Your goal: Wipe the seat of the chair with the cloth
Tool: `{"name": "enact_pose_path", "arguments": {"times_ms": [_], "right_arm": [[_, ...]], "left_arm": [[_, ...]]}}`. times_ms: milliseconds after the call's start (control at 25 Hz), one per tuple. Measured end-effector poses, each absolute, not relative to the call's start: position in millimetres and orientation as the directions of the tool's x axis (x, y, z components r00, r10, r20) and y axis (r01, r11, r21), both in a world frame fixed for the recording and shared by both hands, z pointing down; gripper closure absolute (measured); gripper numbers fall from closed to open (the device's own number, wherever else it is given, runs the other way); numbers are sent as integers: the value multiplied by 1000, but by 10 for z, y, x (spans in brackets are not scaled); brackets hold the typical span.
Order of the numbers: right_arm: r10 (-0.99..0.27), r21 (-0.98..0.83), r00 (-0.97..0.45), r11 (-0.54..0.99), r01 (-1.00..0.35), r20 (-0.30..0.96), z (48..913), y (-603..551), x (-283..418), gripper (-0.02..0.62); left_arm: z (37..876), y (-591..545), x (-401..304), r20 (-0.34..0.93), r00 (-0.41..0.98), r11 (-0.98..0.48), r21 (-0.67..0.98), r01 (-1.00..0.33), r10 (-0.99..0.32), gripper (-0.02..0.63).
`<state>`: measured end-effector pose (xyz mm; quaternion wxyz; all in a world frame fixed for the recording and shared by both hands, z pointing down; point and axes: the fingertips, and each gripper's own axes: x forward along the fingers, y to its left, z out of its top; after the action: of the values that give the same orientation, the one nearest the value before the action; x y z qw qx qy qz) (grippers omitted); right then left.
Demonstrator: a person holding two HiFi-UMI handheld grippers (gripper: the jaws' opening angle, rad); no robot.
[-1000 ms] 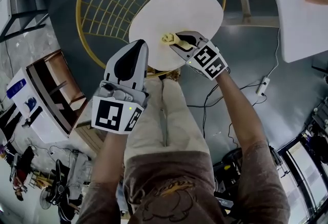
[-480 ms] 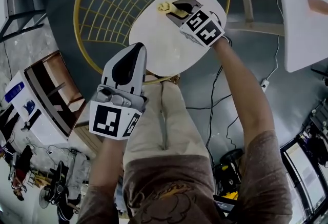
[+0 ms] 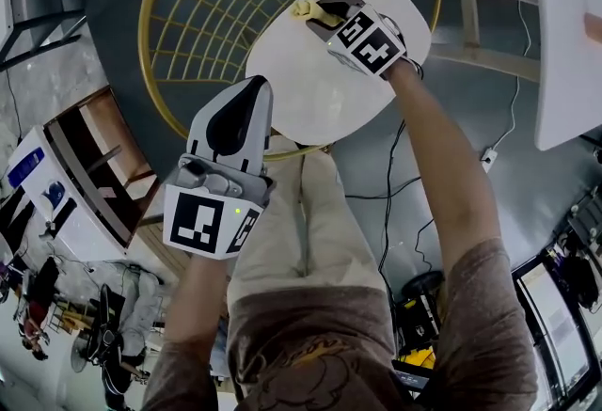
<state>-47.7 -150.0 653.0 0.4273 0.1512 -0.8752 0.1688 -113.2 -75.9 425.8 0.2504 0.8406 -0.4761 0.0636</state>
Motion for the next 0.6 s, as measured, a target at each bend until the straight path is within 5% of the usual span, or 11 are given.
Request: {"name": "enact_pose_path", "arguments": {"times_ms": [600], "right_arm": [[-89, -206, -601, 891, -404, 794, 6618, -1221, -371, 465]], "left_arm": [[4327, -775, -1141, 353, 542, -423, 362, -831, -762, 598]]}}
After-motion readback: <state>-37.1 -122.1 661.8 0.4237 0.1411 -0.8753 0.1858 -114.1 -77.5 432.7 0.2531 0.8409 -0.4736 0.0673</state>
